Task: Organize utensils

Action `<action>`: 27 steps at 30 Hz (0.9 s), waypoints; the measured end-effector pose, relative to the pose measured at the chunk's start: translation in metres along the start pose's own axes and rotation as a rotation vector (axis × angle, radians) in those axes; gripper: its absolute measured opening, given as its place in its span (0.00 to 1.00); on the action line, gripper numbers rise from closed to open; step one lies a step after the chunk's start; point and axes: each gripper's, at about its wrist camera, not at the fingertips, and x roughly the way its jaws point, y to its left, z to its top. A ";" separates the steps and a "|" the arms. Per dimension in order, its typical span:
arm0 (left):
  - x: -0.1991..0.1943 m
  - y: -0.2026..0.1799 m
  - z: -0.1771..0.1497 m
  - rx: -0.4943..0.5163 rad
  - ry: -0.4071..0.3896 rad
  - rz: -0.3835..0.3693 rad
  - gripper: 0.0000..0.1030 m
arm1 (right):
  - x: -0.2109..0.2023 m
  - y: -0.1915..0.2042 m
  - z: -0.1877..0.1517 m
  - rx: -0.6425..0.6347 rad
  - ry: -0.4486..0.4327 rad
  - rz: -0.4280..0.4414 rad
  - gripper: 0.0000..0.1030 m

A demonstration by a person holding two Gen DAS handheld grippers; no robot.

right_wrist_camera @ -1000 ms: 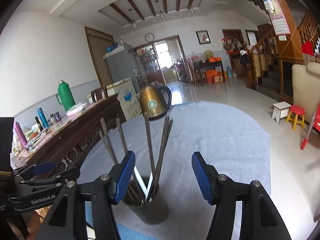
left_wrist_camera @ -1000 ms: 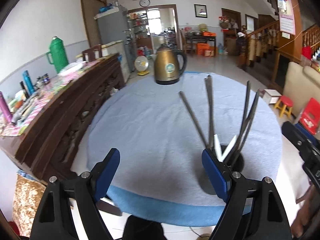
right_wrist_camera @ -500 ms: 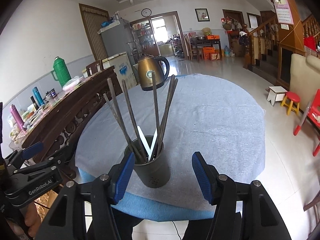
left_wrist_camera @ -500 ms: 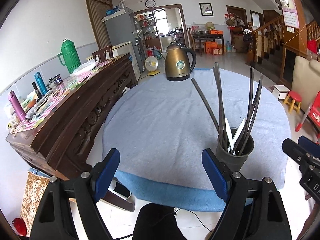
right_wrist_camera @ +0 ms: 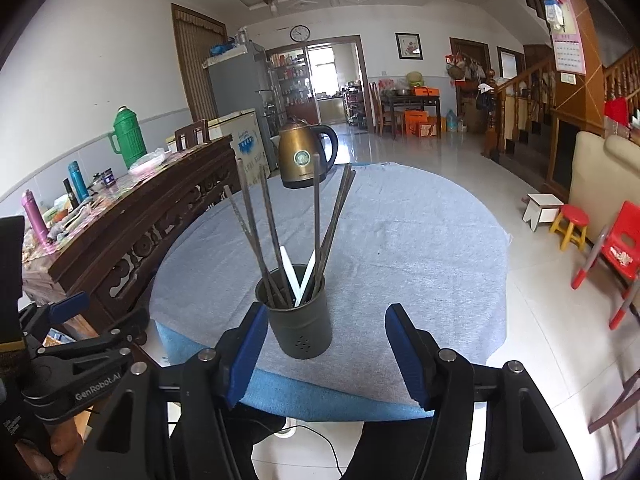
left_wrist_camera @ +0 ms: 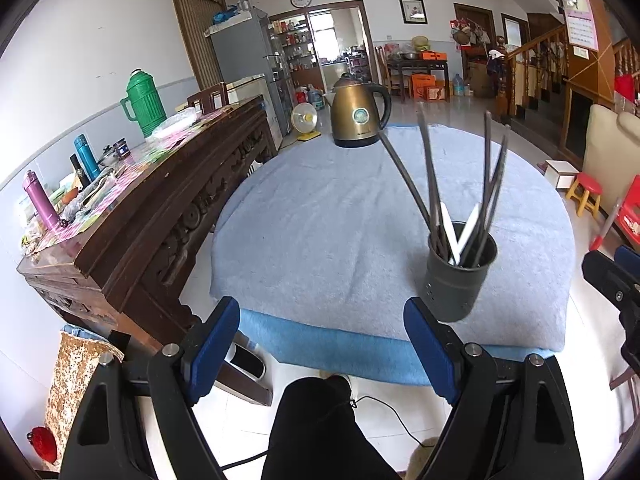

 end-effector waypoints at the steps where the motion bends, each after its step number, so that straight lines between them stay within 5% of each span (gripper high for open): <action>1: -0.002 -0.001 -0.002 0.002 -0.001 -0.002 0.82 | -0.001 0.002 0.000 -0.002 -0.003 0.000 0.63; 27: -0.016 -0.002 -0.009 0.020 -0.021 -0.019 0.82 | -0.013 0.013 -0.006 -0.005 -0.044 -0.018 0.63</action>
